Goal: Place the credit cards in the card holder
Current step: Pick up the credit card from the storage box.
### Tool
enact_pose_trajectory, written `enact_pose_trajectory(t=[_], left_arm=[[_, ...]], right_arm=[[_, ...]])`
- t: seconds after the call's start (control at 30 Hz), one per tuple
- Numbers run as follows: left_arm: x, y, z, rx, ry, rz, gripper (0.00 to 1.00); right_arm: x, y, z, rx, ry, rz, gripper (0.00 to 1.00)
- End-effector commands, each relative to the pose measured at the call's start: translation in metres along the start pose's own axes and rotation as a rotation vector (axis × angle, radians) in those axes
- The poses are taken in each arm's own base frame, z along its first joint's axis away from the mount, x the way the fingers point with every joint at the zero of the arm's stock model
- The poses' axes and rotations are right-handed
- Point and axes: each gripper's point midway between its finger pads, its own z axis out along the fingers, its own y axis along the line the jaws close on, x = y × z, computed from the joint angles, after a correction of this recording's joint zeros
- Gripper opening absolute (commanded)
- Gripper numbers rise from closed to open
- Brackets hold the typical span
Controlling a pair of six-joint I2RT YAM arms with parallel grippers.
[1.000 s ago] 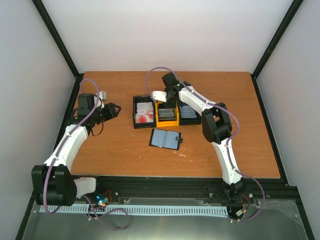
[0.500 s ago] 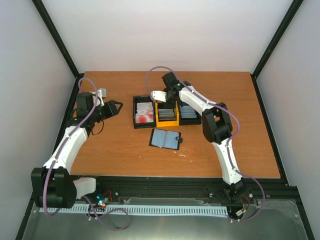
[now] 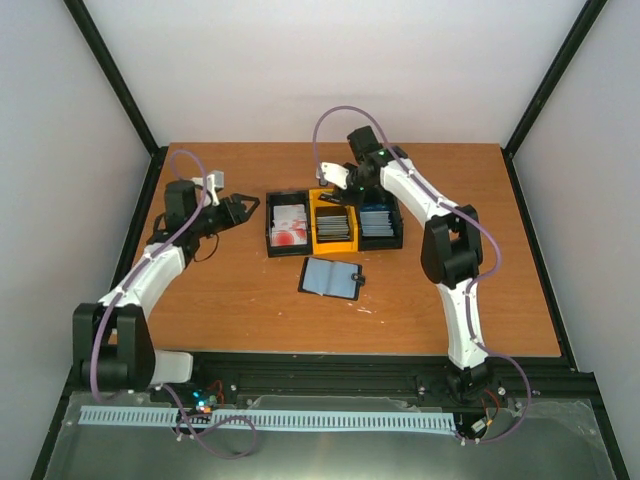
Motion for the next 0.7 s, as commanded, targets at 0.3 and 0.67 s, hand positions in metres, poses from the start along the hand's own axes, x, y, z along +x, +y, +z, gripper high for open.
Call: enact_pose_trajectory(t=[0.3,0.67], left_arm=[[-0.011,-0.045,0.069,0.193,0.044,0.084,0.73],[-0.007,-0.052,0.104,0.228,0.129,-0.005,0.65]], right_arm=[[-0.028,0.001,-0.059,-0.221,-0.294,0.432,0.03],[-0.022,0.006,-0.063,-0.271,-0.425,1.013,0.03]])
